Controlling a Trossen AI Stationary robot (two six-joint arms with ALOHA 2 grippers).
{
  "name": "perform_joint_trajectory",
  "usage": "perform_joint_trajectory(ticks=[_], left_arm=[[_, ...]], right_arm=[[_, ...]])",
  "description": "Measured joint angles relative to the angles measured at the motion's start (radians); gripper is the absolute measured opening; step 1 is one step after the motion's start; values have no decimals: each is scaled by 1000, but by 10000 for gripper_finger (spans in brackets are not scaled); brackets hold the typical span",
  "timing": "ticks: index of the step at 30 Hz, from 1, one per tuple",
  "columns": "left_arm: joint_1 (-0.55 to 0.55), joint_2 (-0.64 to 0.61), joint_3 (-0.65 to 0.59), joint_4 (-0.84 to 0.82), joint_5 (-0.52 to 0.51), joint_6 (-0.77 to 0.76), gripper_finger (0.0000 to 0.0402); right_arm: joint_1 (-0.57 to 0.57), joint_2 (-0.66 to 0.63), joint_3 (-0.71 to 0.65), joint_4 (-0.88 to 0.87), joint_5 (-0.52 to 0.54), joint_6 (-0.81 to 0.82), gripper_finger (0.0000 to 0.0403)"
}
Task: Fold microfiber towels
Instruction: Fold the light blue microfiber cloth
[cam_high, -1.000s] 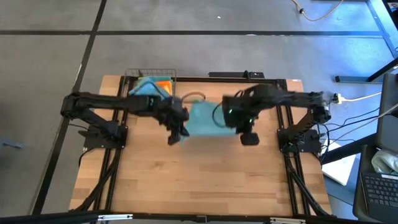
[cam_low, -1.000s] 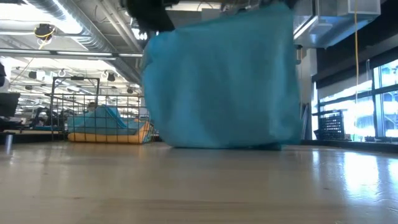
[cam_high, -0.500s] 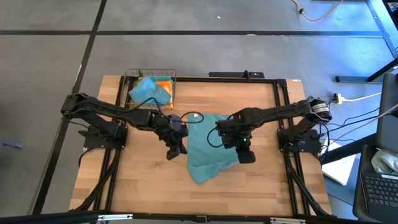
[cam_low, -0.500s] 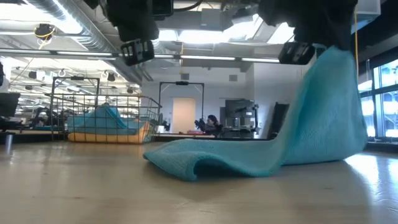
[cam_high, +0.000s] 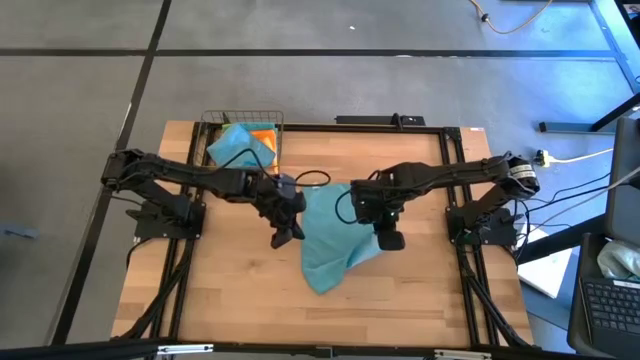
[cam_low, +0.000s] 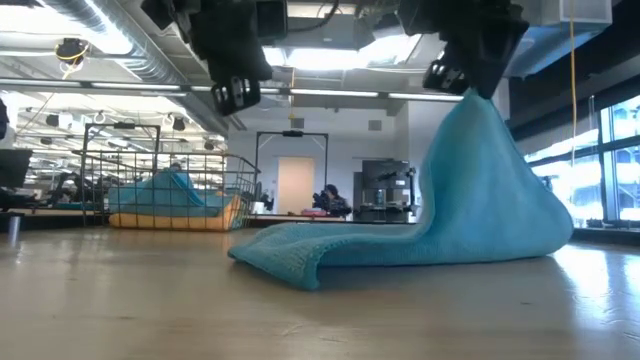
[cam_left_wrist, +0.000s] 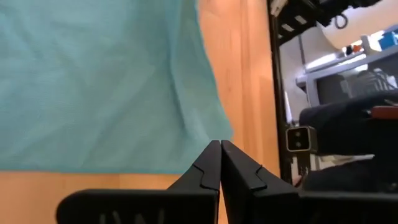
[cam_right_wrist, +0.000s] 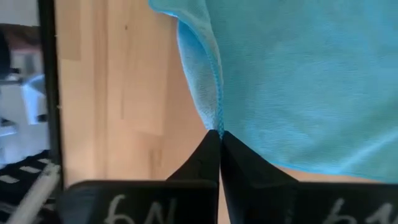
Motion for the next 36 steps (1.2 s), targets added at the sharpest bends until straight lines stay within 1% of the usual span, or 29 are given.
perform_joint_trajectory(ticks=[3,5,7,10,13,15,18,20,22,27,32,36], left_arm=[[-32,-2,0,85,-13,-1,5],[-64,-3,0,151,-59,-10,16],[-91,-2,0,198,-129,-26,34],[-101,4,0,269,-251,-78,70],[-105,14,1,384,-368,-143,108],[-116,42,2,451,-426,-191,130],[-156,110,2,554,-513,-235,150],[-188,161,2,599,-543,-237,155],[-211,203,6,597,-550,-244,155],[-228,249,77,598,-551,-272,154],[-223,272,146,568,-553,-144,153],[-176,271,176,570,-585,-119,156]], right_arm=[[-1,-21,0,5,44,-20,6],[-9,-26,0,15,56,-42,6],[-20,-26,0,26,55,-52,6],[-35,-26,0,54,34,-39,6],[-38,-26,0,78,32,-42,6],[-37,-26,0,81,31,-46,6],[-37,-26,0,93,29,-43,6],[-36,-30,0,99,29,-40,6],[-35,-41,0,99,29,-40,6],[-35,-100,0,134,29,-18,6],[-36,-157,0,208,29,36,6],[-39,-170,0,210,48,23,11]])
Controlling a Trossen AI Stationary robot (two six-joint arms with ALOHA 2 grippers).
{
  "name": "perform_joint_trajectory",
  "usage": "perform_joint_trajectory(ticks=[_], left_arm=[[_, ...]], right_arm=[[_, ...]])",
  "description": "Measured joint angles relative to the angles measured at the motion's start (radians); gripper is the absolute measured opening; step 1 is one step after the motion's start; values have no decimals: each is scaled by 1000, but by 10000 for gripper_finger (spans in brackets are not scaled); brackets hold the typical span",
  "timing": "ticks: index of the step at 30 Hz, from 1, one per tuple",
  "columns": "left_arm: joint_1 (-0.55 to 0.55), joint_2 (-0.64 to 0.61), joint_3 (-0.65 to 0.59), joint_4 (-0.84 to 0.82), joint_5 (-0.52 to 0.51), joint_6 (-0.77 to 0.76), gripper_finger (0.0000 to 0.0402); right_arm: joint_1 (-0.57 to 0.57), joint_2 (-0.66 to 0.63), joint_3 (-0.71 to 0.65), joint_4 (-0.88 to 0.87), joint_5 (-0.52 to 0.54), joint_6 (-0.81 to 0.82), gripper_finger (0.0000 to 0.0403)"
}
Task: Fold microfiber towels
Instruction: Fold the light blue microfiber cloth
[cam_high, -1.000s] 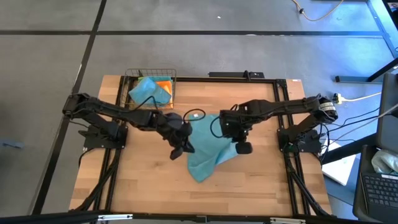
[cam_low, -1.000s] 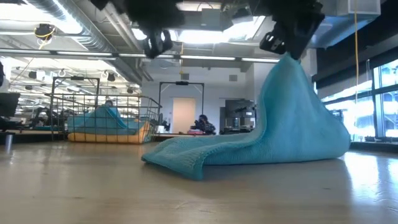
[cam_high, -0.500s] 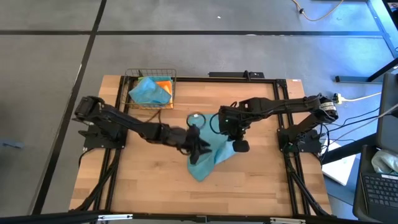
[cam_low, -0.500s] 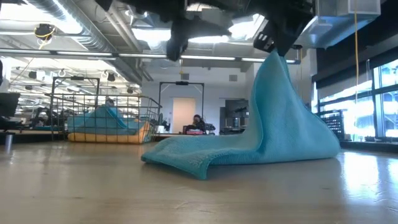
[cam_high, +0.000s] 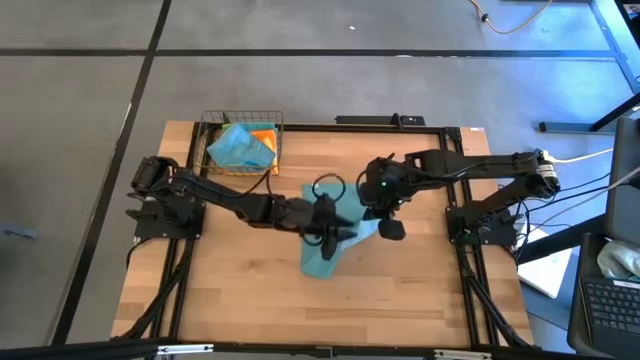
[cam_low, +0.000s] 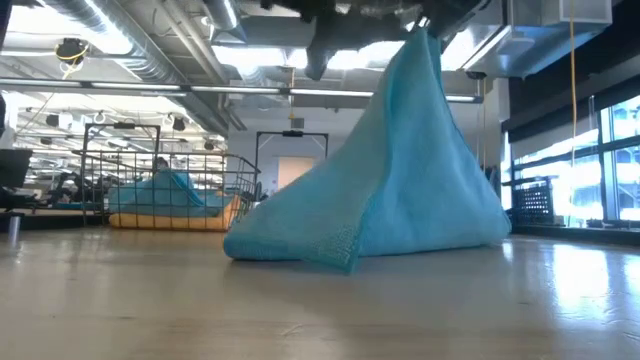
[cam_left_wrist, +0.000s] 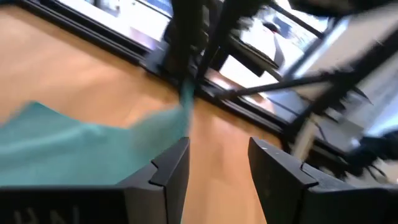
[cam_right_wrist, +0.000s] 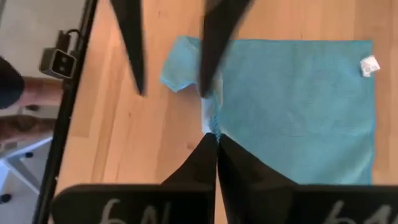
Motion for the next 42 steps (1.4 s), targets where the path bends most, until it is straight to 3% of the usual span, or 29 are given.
perform_joint_trajectory(ticks=[7,15,20,26,31,37,42], left_arm=[[20,0,65,-19,-4,46,160],[38,0,66,-85,45,50,164],[21,-1,66,-224,92,50,166],[54,-1,66,-566,86,70,165],[83,-1,66,-745,78,80,163],[105,-1,41,-754,100,116,163],[115,-1,41,-752,161,114,163]], right_arm=[[-12,-1,0,25,9,42,43],[-11,-1,0,0,3,41,8],[-15,-3,-23,-62,47,-2,49],[-61,-2,-151,-9,230,-118,93],[-112,-2,-329,163,171,-75,91],[-122,-1,-503,303,148,39,73],[-139,-1,-580,446,235,39,60]])
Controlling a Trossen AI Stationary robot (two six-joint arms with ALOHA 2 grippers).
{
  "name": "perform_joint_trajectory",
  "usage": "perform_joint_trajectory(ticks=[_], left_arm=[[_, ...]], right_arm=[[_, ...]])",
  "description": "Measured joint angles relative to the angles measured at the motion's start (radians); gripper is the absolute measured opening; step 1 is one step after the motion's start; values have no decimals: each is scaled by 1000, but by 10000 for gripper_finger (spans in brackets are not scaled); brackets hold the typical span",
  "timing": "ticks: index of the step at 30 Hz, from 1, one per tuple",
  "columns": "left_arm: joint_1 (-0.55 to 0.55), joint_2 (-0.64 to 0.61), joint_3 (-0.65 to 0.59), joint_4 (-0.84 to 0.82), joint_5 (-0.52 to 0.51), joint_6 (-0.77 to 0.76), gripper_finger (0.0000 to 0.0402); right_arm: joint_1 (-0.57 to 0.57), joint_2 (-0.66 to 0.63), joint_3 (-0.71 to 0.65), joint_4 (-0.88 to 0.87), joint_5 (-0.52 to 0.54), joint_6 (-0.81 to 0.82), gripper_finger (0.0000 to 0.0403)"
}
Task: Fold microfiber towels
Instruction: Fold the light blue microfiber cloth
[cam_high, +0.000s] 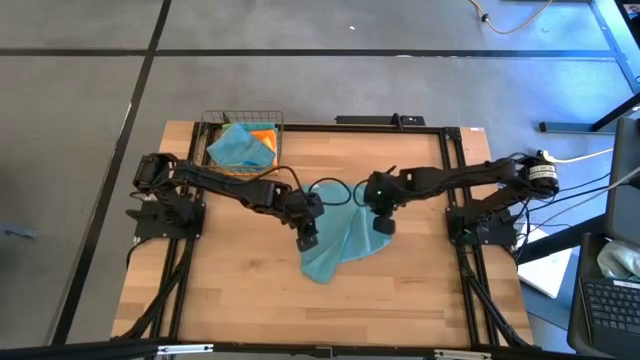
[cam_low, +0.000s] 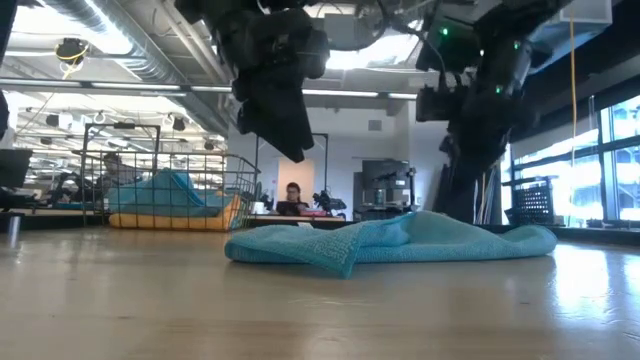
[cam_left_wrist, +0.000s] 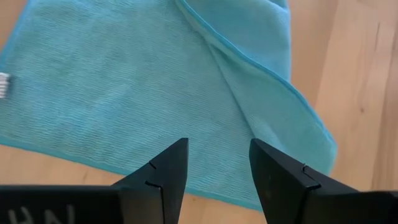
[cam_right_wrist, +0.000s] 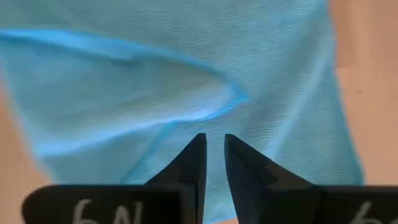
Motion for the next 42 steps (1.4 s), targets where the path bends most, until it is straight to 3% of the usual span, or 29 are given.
perform_joint_trajectory(ticks=[7,13,21,29,35,39,42], left_arm=[[-17,0,0,0,7,-71,163],[-53,0,0,0,7,-82,163],[-90,0,0,1,-16,-133,163],[-133,0,0,1,-20,-164,163],[-156,0,0,1,-20,-204,163],[-165,0,0,0,-20,-209,163],[-170,0,0,-2,-20,-213,163]], right_arm=[[-82,0,-101,167,16,40,58],[-140,0,-150,193,18,132,57],[-188,0,-202,259,19,134,57],[-209,0,-261,300,26,161,57],[-211,1,-279,465,29,245,57],[-211,24,-280,454,116,275,57],[-214,69,-278,485,110,293,57]])
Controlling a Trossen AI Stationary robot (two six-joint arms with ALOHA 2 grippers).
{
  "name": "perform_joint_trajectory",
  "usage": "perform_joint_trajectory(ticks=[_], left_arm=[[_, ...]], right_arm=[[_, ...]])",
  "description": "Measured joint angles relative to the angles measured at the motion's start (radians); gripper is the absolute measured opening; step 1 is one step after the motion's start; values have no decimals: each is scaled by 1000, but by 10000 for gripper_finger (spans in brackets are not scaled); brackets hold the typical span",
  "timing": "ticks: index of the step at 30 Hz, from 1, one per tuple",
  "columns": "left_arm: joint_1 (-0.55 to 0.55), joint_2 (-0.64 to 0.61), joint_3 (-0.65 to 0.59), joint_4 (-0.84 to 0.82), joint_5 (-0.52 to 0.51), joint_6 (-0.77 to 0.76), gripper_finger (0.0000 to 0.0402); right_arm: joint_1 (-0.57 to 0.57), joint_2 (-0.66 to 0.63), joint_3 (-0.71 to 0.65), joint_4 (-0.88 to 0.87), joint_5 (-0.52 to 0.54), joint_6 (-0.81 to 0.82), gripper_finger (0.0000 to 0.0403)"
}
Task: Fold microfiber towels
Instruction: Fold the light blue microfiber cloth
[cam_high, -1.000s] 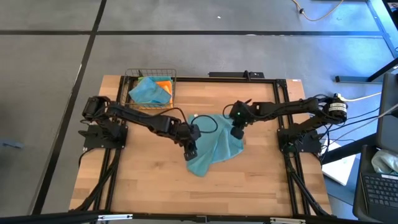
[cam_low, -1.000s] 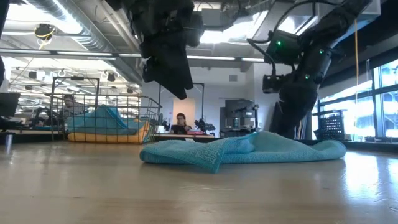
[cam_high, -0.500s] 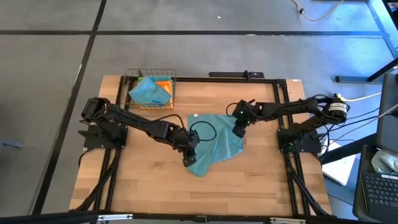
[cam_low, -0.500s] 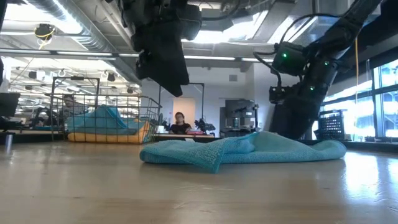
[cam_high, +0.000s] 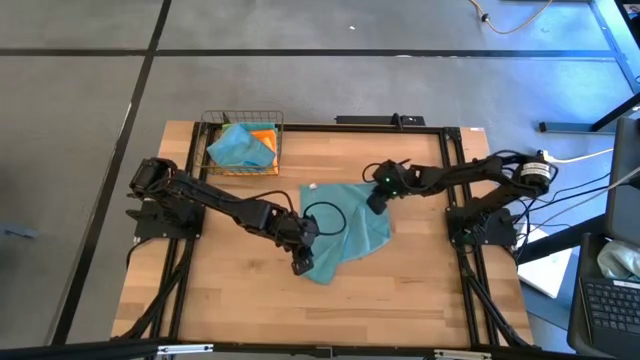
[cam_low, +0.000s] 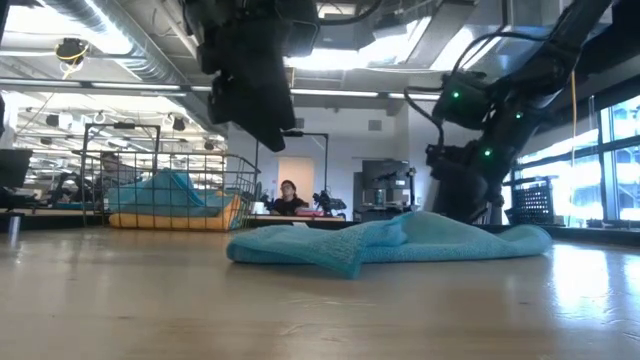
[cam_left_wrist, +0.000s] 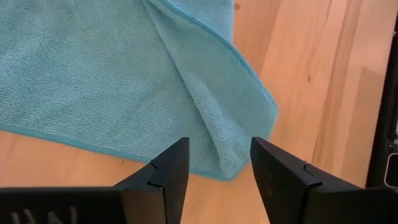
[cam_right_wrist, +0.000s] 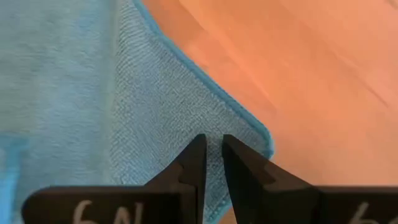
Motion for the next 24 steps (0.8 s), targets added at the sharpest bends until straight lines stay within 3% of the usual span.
perform_joint_trajectory(ticks=[9,17,24], left_arm=[[0,0,0,-28,51,-1,163],[0,0,0,-54,53,5,163],[1,0,0,-54,49,7,163]], right_arm=[[5,60,7,22,24,44,57],[5,47,99,-246,208,23,58],[4,50,157,-248,124,-30,58]])
